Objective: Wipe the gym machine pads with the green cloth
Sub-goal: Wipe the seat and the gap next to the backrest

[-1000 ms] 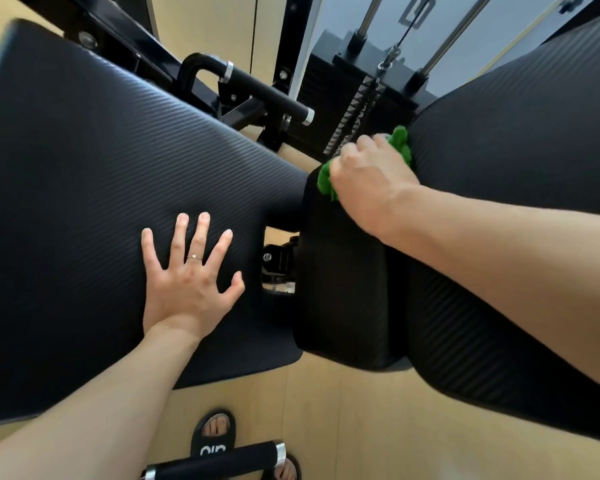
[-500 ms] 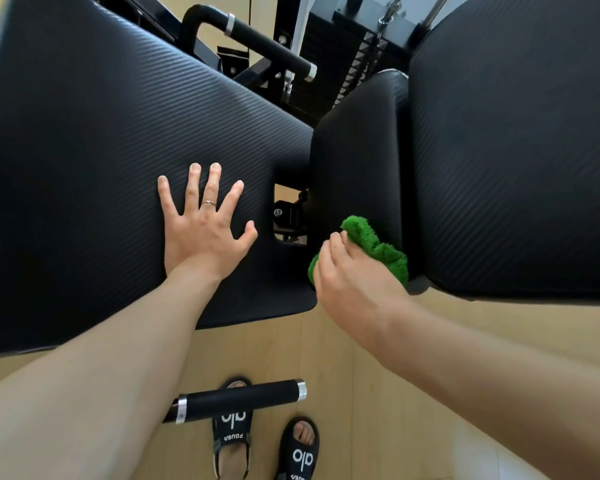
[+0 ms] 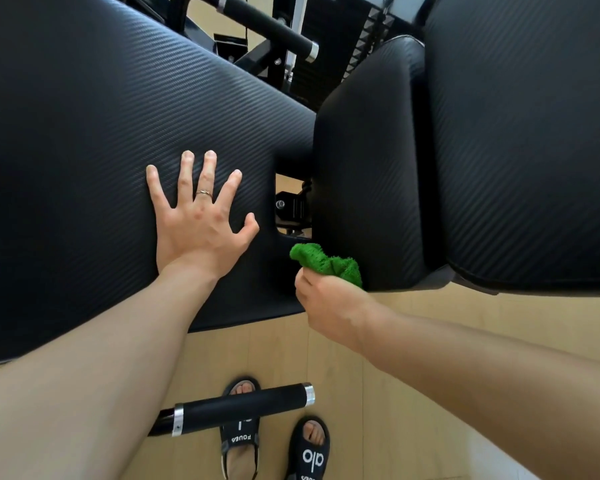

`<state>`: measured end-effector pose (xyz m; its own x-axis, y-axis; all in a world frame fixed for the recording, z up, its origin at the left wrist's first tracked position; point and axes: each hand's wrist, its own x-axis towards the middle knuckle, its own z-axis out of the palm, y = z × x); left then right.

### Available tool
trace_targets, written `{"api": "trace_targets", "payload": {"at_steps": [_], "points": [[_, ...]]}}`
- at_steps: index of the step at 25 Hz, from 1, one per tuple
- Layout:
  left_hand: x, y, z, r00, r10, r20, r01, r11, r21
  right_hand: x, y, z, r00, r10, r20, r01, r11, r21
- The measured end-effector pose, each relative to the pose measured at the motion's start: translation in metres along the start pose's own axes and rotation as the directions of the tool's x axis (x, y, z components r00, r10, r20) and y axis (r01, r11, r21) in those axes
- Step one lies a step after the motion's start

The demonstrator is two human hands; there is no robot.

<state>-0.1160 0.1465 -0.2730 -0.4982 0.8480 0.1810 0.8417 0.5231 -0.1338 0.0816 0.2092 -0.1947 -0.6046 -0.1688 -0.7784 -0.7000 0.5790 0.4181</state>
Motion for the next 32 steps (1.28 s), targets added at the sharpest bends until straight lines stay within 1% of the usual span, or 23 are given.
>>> {"api": "trace_targets", "payload": {"at_steps": [3,5,8,11,13,16,18,21,24,26,27,30,32], "points": [[0.000,0.000,-0.008,0.997,0.009,0.074,-0.011,0.999,0.034,-0.041,0.010,-0.002,0.992,0.107,-0.070,-0.094,0.981,0.168],[0.001,0.001,-0.014,0.990,0.004,0.141,-0.012,0.998,0.056,-0.079,0.018,-0.003,0.974,0.188,-0.125,-0.154,0.960,0.235],[0.004,-0.003,-0.025,0.961,0.025,0.277,-0.027,1.000,0.001,-0.135,0.028,-0.001,0.969,0.206,-0.139,-0.167,0.954,0.250],[-0.003,-0.015,-0.035,0.927,0.080,0.367,-0.069,0.997,-0.042,-0.154,0.038,-0.005,0.964,0.231,-0.130,-0.194,0.949,0.249],[-0.014,-0.017,-0.038,0.927,0.115,0.358,-0.110,0.993,-0.035,-0.148,0.037,-0.005,0.954,0.274,-0.120,-0.231,0.931,0.283],[-0.022,-0.015,-0.032,0.954,0.105,0.281,-0.109,0.994,-0.001,-0.125,0.032,-0.001,0.934,0.348,-0.084,-0.305,0.895,0.325],[-0.019,-0.012,-0.028,0.965,0.115,0.236,-0.118,0.993,0.001,-0.111,0.033,0.001,0.943,0.328,-0.053,-0.291,0.893,0.344],[-0.022,-0.014,-0.026,0.970,0.105,0.219,-0.109,0.994,0.005,-0.094,0.041,-0.003,0.965,0.257,-0.047,-0.226,0.911,0.344],[-0.020,-0.013,-0.028,0.969,0.110,0.223,-0.109,0.994,-0.014,-0.066,0.058,-0.006,0.969,0.246,0.021,-0.228,0.859,0.458],[-0.022,-0.013,-0.025,0.974,0.101,0.203,-0.098,0.995,-0.022,-0.039,0.088,0.002,0.951,0.307,0.046,-0.286,0.807,0.517],[-0.022,-0.013,-0.023,0.977,0.099,0.188,-0.096,0.995,-0.024,-0.026,0.108,0.012,0.936,0.347,0.051,-0.322,0.793,0.518],[-0.022,-0.014,-0.015,0.983,0.106,0.148,-0.102,0.994,-0.036,-0.008,0.178,0.048,0.897,0.436,0.074,-0.421,0.790,0.445],[-0.023,-0.014,-0.012,0.986,0.106,0.132,-0.102,0.994,-0.038,-0.015,0.221,0.067,0.839,0.519,0.161,-0.537,0.748,0.390]]}}
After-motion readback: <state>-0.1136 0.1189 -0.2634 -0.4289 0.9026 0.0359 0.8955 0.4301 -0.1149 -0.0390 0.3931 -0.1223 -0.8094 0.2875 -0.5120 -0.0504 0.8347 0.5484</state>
